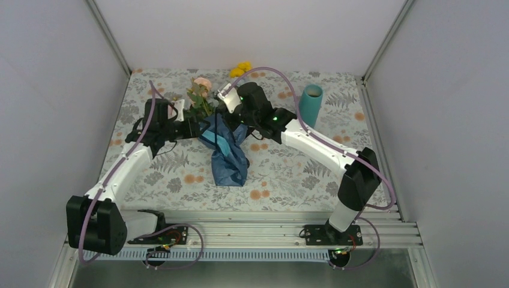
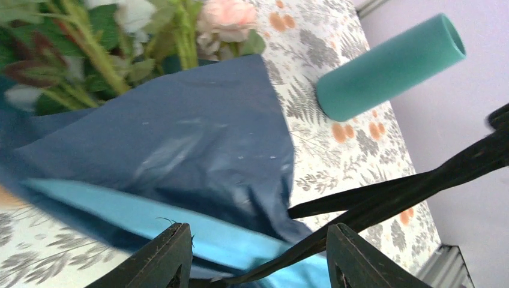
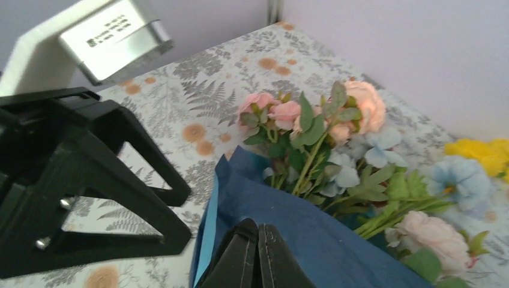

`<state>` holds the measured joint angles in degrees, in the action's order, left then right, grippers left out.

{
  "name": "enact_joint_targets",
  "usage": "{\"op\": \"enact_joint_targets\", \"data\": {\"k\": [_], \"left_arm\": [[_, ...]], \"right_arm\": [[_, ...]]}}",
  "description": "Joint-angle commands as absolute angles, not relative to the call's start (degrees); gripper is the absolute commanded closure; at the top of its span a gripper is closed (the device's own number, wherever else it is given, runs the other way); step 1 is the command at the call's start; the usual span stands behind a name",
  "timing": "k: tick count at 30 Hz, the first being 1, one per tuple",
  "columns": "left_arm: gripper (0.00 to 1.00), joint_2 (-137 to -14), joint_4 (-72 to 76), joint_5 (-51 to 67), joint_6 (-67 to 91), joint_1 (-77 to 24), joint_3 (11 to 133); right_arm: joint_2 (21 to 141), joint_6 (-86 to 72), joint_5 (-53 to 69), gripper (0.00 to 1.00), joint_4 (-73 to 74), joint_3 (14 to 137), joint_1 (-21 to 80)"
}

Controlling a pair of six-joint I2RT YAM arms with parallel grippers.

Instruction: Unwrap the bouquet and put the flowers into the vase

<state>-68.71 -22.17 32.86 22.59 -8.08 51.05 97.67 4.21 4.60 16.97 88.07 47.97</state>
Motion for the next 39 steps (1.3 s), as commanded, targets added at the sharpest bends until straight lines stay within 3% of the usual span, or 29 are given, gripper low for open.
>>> {"op": "enact_joint_targets", "data": {"k": [1,16,17,21,22,24,28,39], "left_arm": [[0.43,-70.3,-17.5,35.7,21.2,-11.2,51.1],[0.43,-73.2,-12.0,33.3,20.1,-17.1,51.0],[0.49,-72.9,-12.3,32.6,20.0,-17.2,50.6],[0.91,-72.6,-12.9,30.1,20.0,-17.2,49.6],[0.96,-72.2,-12.5,29.9,20.4,-17.2,49.4],[0.98,-71.2,-12.2,29.2,21.2,-17.2,49.4],[0.97,-70.0,-13.7,26.9,22.1,-17.2,50.9],[0.98,-69.0,-14.2,24.7,24.0,-17.2,51.6]], "right_arm": [[96.5,2.0,8.8,0.96,14.6,87.7,47.9],[96.7,0.1,9.2,0.96,13.4,85.5,46.4],[96.5,0.0,9.4,0.96,13.0,85.2,46.2],[95.7,0.3,10.0,0.96,11.1,82.4,46.0],[94.8,1.0,10.9,0.94,10.3,80.7,46.0],[92.4,3.2,11.8,0.79,7.0,75.0,46.0],[87.1,8.2,12.9,0.59,-7.5,59.2,46.0],[94.2,10.1,11.0,0.54,-22.0,53.0,46.3]]}}
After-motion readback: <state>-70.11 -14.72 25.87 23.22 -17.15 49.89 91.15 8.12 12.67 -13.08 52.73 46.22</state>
